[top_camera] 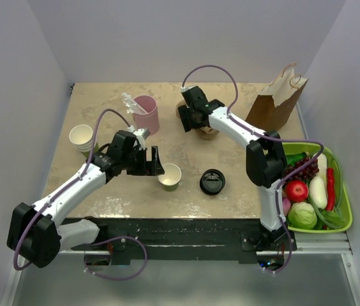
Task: Pack the takeout coffee
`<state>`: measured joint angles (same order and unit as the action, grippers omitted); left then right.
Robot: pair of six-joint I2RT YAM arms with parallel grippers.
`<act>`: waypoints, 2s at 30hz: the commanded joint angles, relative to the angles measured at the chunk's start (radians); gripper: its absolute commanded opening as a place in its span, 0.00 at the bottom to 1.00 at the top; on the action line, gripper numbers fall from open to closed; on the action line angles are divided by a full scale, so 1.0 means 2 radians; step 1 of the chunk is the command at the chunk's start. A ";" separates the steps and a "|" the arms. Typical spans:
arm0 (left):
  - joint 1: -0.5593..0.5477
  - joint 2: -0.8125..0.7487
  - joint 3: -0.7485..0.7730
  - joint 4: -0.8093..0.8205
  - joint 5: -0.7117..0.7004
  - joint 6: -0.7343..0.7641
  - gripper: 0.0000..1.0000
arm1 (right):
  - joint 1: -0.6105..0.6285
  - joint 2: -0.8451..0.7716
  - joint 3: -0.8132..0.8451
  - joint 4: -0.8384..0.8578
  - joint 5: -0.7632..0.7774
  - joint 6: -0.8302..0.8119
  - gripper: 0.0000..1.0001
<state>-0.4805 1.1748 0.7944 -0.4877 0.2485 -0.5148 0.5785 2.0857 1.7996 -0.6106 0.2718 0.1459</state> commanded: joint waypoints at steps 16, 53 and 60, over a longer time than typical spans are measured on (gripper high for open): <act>-0.001 -0.085 0.078 -0.123 -0.120 0.012 1.00 | -0.009 0.022 0.048 -0.015 -0.006 -0.034 0.47; -0.001 -0.110 0.052 -0.125 -0.087 0.004 1.00 | -0.010 0.017 0.088 -0.050 -0.029 -0.025 0.30; -0.002 -0.116 0.051 -0.124 -0.082 0.006 1.00 | -0.010 0.024 0.090 -0.056 -0.015 -0.023 0.32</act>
<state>-0.4801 0.9649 0.9009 -0.7498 0.0608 -0.5045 0.5613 2.1532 1.9411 -0.6998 0.2245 0.0898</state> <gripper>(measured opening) 0.994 0.280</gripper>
